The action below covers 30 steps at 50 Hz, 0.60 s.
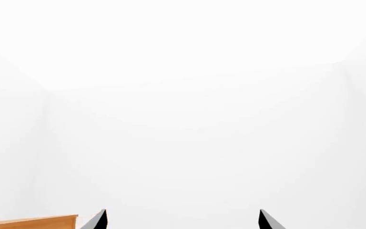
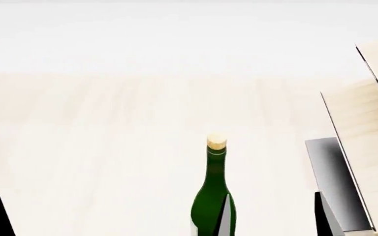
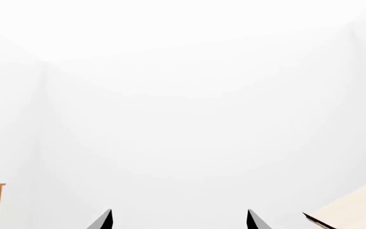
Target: Put the wine bottle on the wine rack.
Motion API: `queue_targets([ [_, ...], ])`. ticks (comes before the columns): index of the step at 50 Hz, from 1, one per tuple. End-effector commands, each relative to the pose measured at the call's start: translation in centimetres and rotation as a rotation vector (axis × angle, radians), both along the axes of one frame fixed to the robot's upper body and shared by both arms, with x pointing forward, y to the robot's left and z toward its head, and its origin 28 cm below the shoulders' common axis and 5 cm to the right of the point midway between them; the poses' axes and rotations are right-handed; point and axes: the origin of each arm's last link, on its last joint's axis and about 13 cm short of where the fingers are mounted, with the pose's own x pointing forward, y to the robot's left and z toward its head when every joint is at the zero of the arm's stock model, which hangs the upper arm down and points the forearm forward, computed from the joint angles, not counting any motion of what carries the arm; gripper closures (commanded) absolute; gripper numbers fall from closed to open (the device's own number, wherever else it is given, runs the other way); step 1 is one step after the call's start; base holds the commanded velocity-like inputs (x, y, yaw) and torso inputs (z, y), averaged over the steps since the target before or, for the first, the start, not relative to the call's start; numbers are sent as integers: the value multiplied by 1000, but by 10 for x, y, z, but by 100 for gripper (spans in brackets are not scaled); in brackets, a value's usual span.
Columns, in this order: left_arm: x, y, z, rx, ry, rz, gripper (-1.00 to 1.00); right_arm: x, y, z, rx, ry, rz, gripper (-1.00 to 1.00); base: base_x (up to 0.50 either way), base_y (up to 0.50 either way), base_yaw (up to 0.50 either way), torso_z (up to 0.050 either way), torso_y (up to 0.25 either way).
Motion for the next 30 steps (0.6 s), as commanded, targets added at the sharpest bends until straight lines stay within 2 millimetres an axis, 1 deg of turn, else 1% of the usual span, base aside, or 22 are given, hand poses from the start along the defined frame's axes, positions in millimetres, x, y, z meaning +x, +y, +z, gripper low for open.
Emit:
queue_targets([
  [1, 0, 0, 0, -1, 1, 0, -100, 0, 0, 0, 0, 1, 1, -100, 0, -66, 0, 0, 0],
  [30, 0, -1, -1, -1, 2, -4, -100, 0, 1, -1, 0, 4, 5, -100, 0, -70, 0, 0, 0],
])
